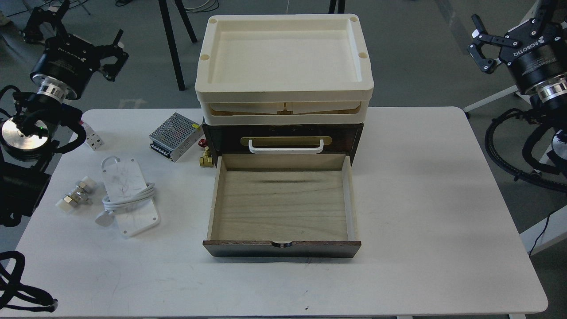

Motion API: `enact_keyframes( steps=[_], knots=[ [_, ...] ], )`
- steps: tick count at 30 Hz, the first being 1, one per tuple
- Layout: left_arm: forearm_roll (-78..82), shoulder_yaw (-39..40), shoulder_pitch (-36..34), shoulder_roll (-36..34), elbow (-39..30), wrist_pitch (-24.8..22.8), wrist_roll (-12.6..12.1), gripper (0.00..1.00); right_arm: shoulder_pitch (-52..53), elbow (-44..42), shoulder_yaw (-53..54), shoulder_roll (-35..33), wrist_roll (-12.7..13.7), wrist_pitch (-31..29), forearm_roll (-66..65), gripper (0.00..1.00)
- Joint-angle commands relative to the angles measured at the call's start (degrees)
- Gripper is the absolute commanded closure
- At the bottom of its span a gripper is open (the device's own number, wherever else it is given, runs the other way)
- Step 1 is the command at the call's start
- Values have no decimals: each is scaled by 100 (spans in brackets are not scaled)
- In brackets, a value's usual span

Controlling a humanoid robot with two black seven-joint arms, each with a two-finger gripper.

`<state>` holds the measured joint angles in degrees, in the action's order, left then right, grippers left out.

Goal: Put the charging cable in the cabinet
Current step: 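Move the left gripper down toward the white coiled charging cable, then grasp the white charging cable and adapter with the left gripper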

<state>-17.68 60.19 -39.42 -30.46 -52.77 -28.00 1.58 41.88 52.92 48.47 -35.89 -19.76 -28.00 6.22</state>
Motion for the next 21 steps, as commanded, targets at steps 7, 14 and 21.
enact_keyframes(
  steps=[7, 14, 21],
  knots=[
    [2344, -68, 610, -2049, -3097, 0, 360, 0, -145, 96, 189, -41, -2, 0, 37, 0],
    [6787, -68, 1514, -3510, -3986, 462, 588, 0, -365, 70, 365, -14, -2, 0, 37, 0],
    [11738, -638, 2412, -3484, -4075, 1401, 1669, 0, -462, 96, 374, -84, -2, 0, 37, 0]
  ],
)
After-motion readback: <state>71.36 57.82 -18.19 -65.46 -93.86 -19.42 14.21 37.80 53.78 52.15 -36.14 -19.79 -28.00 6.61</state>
